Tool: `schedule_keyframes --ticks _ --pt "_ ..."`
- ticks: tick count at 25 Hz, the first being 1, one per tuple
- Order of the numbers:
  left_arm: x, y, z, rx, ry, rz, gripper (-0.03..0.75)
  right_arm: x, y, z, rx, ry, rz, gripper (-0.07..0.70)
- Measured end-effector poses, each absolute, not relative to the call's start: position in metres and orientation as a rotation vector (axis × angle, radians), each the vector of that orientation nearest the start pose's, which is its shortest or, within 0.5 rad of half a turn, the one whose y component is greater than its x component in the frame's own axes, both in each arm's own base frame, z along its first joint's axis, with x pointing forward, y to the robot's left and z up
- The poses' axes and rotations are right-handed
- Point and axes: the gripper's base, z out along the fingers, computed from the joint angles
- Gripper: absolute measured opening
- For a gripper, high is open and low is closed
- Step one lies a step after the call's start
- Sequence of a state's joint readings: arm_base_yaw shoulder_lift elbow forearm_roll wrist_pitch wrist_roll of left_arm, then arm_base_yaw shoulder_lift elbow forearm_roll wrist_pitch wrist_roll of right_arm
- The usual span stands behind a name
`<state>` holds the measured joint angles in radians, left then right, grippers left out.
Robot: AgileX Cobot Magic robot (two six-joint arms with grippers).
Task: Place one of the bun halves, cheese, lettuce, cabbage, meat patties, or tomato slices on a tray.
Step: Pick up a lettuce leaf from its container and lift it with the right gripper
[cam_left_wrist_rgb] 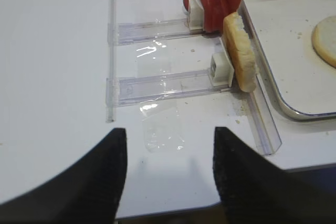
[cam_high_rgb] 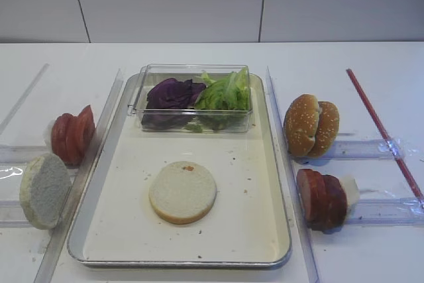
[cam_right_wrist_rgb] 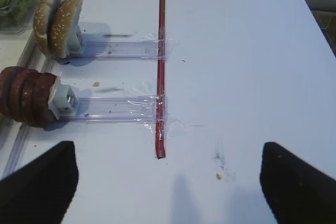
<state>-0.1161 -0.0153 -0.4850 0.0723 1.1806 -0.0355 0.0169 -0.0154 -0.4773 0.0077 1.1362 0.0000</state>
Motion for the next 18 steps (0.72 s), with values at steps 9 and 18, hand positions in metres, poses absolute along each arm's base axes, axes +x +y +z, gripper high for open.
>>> schedule_keyframes --ticks 9,18 --pt "-0.01 0.007 0.264 0.078 2.16 0.001 0.356 -0.008 0.0 0.265 -0.019 2.127 0.019 0.694" --pt "-0.01 0.007 0.264 0.078 2.16 0.001 0.356 0.006 0.013 0.283 -0.023 2.169 0.203 0.694"
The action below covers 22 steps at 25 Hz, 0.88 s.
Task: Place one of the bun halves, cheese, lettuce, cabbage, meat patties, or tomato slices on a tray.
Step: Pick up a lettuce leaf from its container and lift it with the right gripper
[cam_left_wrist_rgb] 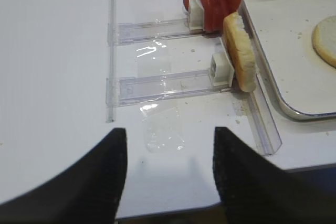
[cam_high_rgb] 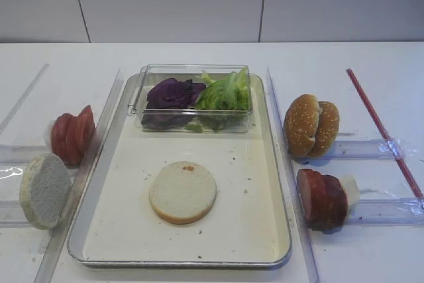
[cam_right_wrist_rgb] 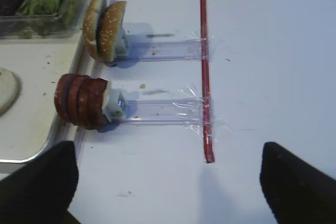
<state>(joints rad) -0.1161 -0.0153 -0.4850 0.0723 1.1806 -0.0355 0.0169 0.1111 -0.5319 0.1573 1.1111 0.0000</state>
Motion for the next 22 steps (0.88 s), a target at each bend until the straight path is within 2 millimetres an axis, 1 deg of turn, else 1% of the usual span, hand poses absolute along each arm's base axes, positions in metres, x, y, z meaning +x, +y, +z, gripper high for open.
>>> schedule_keyframes --ticks 4,6,9,13,17,19,22 --pt "-0.01 0.007 0.264 0.078 2.16 0.001 0.356 0.019 0.017 0.298 -0.048 2.167 0.253 0.694" --pt "-0.01 0.007 0.264 0.078 2.16 0.001 0.356 0.025 0.02 0.306 -0.1 2.179 0.264 0.694" --pt "-0.01 0.007 0.264 0.078 2.16 0.001 0.356 0.04 0.023 0.317 -0.153 2.233 0.293 0.694" --pt "-0.01 0.007 0.264 0.078 2.16 0.001 0.356 0.07 0.027 0.337 -0.181 2.302 0.342 0.694" --pt "-0.01 0.007 0.264 0.078 2.16 0.001 0.356 0.107 0.029 0.355 -0.214 2.397 0.353 0.694" --pt "-0.01 0.007 0.264 0.078 2.16 0.001 0.356 0.127 0.03 0.362 -0.228 2.448 0.359 0.694" --pt "-0.01 0.007 0.264 0.078 2.16 0.001 0.356 0.153 0.03 0.372 -0.234 2.481 0.365 0.694"
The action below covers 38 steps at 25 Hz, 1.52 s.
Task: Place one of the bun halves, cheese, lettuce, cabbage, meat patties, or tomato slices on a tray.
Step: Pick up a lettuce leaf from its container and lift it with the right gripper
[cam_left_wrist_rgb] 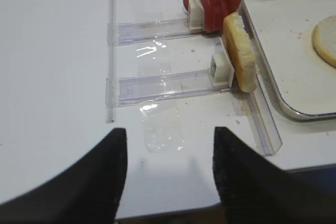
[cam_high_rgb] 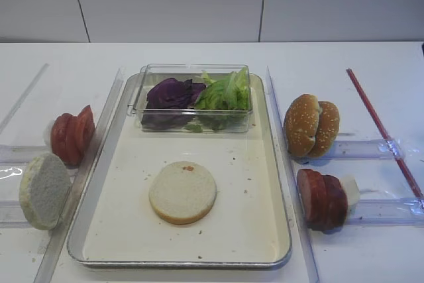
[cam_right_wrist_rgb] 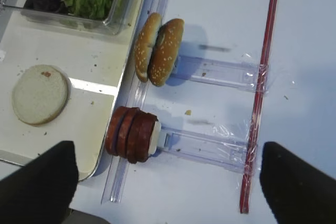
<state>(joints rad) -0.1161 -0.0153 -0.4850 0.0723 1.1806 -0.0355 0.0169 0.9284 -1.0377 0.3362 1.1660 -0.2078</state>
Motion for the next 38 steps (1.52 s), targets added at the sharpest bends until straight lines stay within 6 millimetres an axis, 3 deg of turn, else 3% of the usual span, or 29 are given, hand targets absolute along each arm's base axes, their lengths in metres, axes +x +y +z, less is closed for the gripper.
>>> schedule_keyframes --ticks 6,15,21,32,38 --pt "-0.01 0.007 0.264 0.078 2.16 0.001 0.355 0.2 0.042 0.387 -0.299 2.543 0.397 0.694" --pt "-0.01 0.007 0.264 0.078 2.16 0.001 0.355 0.256 0.122 0.378 -0.462 2.664 0.277 0.694" --pt "-0.01 0.007 0.264 0.078 2.16 0.001 0.355 0.29 0.164 0.363 -0.421 2.733 0.312 0.694" --pt "-0.01 0.007 0.264 0.078 2.16 0.001 0.355 0.319 0.186 0.341 -0.371 2.786 0.373 0.694" --pt "-0.01 0.007 0.264 0.078 2.16 0.001 0.355 0.345 0.202 0.324 -0.291 2.812 0.417 0.694"
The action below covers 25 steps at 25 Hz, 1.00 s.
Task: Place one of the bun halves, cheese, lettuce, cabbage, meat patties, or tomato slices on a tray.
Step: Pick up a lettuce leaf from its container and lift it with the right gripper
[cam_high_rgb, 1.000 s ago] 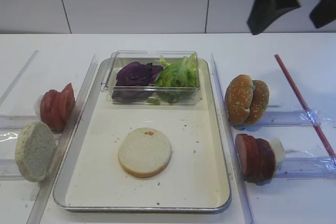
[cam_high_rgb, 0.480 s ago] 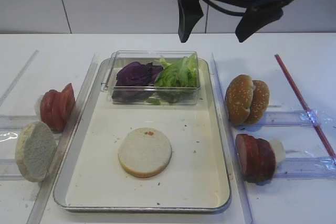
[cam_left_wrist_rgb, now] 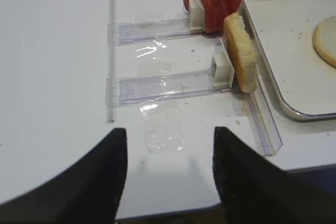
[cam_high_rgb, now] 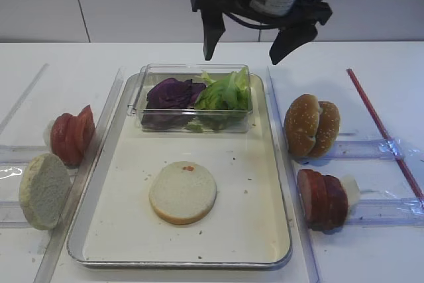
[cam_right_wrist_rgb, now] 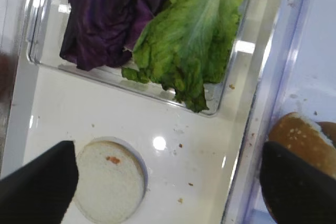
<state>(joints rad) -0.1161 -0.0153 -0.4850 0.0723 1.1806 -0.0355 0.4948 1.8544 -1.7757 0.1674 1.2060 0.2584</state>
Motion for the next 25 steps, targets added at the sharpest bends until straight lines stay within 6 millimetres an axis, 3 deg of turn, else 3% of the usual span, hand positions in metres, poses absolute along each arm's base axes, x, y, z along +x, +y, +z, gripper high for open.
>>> schedule_keyframes --ticks 12,25 --pt "-0.01 0.007 0.264 0.078 2.16 0.001 0.355 0.407 0.237 0.284 -0.141 2.842 0.452 0.694" --pt "-0.01 0.007 0.264 0.078 2.16 0.001 0.355 0.419 0.244 0.254 -0.114 2.897 0.433 0.694"
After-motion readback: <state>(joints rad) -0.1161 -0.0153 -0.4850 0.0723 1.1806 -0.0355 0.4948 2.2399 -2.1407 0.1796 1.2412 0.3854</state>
